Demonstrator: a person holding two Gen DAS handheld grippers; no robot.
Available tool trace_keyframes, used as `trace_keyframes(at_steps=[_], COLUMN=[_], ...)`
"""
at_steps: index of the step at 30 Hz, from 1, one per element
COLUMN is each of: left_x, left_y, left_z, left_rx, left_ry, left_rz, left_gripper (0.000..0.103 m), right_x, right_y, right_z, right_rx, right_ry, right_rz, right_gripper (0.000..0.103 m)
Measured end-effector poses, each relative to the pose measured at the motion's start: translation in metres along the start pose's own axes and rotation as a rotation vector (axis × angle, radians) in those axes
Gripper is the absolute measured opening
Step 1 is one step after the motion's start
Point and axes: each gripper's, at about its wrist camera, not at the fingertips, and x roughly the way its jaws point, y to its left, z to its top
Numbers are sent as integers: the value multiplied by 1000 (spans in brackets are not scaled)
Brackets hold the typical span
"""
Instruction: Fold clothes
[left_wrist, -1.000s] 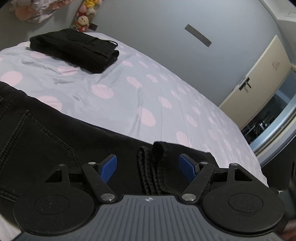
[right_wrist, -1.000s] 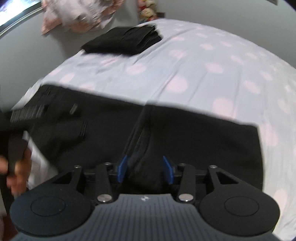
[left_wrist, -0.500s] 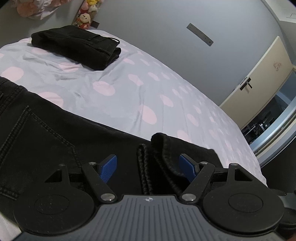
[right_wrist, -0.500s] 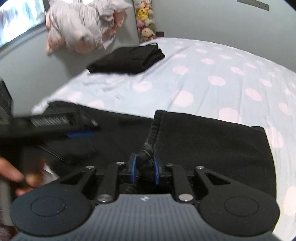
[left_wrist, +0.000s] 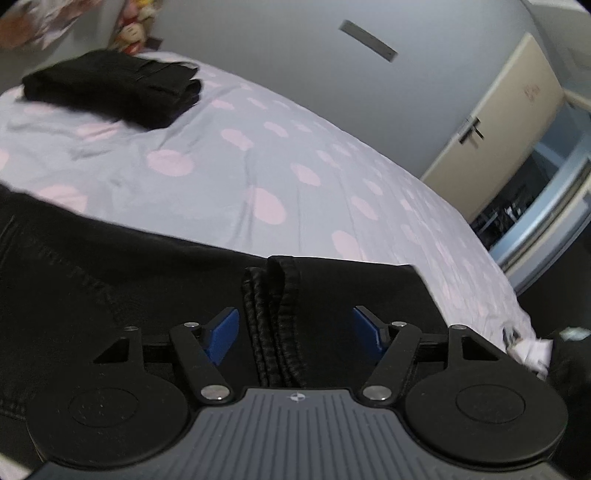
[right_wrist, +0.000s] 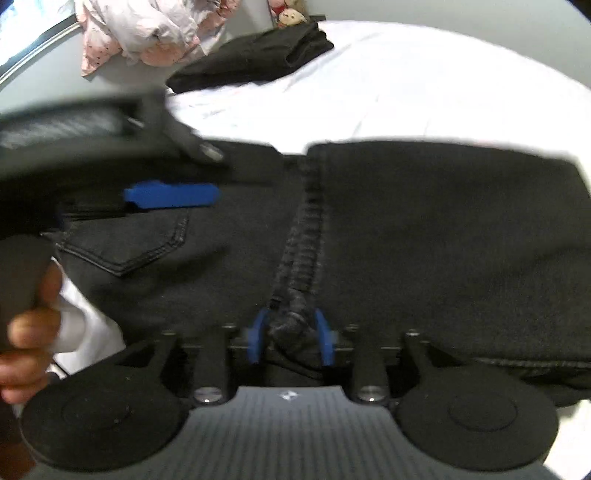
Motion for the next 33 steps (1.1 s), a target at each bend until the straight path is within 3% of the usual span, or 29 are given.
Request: trace_keyframes(at_steps=[4, 8, 10, 12, 16, 18, 22, 27, 33], left_x=[4, 15, 26, 39, 59, 69, 75, 75, 55], left_y=[-15, -38, -49, -56, -55, -45, -34, -29, -39], left_z=[2, 3, 1, -5, -18, -22, -24, -25, -29], left_rx=[35, 93, 125, 151, 196, 175, 157, 138, 168], left_ry=[-3, 2, 26, 71, 158, 203, 232, 238, 167], left_rz=[-24, -57, -67, -79, -14, 32, 76, 78, 104], left_gripper=[70, 58, 51, 44, 39, 31, 4, 2, 4], right_x=[-41, -77, -86, -85, -74, -64, -45, -22, -23], right_y=[-14, -53, -83, -116, -157, -168, -169, -152, -159], right_z=[1, 10, 12, 13, -5, -13, -16, -13, -16], right_rx=[38, 118, 178, 260, 402, 464, 441, 266, 319], right_ry=[-84, -220, -249, -243, -170, -117, -21, 57, 15], right_rz=[-30, -169, -264, -351, -387, -332, -339, -434, -413], right_gripper=[44, 40, 21, 18, 17, 15, 15, 15, 15])
